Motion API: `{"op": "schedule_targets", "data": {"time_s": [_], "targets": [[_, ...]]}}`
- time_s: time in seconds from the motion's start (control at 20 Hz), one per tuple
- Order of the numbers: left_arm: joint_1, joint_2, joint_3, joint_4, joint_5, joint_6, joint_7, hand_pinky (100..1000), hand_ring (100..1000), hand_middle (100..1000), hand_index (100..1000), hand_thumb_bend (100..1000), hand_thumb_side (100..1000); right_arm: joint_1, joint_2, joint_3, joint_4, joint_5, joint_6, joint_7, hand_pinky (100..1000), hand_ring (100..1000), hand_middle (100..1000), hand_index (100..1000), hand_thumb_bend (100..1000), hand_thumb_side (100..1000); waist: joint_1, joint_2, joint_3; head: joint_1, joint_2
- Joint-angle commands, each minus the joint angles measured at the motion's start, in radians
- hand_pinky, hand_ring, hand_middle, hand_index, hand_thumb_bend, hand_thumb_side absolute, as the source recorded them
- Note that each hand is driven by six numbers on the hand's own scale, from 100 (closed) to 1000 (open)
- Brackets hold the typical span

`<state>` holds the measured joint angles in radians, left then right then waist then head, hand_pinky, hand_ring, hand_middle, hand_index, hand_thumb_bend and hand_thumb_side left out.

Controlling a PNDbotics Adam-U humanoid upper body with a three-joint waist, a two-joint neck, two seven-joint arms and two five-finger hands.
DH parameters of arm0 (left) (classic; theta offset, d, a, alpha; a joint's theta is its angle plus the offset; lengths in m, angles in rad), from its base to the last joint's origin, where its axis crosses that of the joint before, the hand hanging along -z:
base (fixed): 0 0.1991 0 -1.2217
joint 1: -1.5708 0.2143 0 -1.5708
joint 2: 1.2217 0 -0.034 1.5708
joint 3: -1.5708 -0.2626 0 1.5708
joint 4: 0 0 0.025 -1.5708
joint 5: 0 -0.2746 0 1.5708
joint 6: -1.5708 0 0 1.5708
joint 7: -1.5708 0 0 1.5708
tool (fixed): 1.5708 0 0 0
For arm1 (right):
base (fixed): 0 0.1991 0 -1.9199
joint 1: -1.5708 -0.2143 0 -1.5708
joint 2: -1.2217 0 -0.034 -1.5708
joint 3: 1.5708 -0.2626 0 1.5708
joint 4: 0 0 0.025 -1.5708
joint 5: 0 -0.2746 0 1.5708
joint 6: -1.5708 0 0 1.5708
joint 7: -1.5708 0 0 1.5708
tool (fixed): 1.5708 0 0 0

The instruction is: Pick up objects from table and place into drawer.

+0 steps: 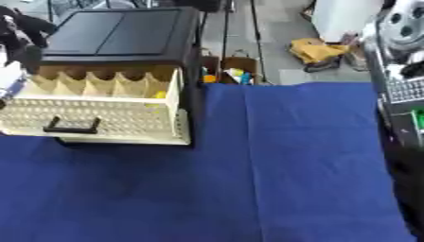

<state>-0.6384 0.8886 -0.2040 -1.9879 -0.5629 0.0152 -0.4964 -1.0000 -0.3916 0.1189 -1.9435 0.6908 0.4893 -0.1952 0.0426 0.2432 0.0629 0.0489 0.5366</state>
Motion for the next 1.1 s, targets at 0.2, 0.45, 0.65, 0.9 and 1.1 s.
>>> {"op": "schedule_targets", "data": {"time_s": [0.2, 0.45, 0.65, 0.9, 1.1], "targets": [[-0.060, 0.081, -0.111, -0.012, 0.095, 0.050, -0.261, 142, 406, 581, 850, 100, 1000, 0.003, -0.004, -0.019, -0.052, -0.007, -0.012, -0.053, 761, 828, 575, 692, 202, 1000, 0.014, -0.022, -0.004, 0.011, 0.014], [-0.076, 0.101, -0.169, -0.012, 0.137, 0.087, -0.383, 133, 388, 556, 858, 100, 1000, 0.010, -0.004, -0.027, -0.056, -0.006, -0.027, -0.096, 763, 827, 574, 695, 187, 1000, 0.019, -0.020, -0.010, 0.013, 0.016], [-0.095, 0.113, -0.179, -0.012, 0.133, 0.072, -0.402, 100, 333, 475, 840, 100, 1000, 0.019, -0.004, -0.030, -0.057, -0.012, -0.026, -0.104, 765, 826, 570, 693, 191, 1000, 0.020, -0.021, -0.009, 0.010, 0.016], [-0.090, 0.119, -0.197, -0.012, 0.124, 0.057, -0.410, 100, 298, 431, 819, 100, 1000, 0.028, -0.001, -0.038, -0.057, -0.016, -0.025, -0.112, 765, 825, 565, 690, 194, 1000, 0.016, -0.019, -0.010, 0.012, 0.013], [-0.074, 0.122, -0.206, -0.012, 0.123, 0.061, -0.411, 100, 287, 427, 825, 100, 1000, 0.034, -0.003, -0.045, -0.057, -0.020, -0.022, -0.119, 766, 824, 561, 688, 199, 1000, 0.012, -0.015, -0.013, 0.013, 0.008]]}}
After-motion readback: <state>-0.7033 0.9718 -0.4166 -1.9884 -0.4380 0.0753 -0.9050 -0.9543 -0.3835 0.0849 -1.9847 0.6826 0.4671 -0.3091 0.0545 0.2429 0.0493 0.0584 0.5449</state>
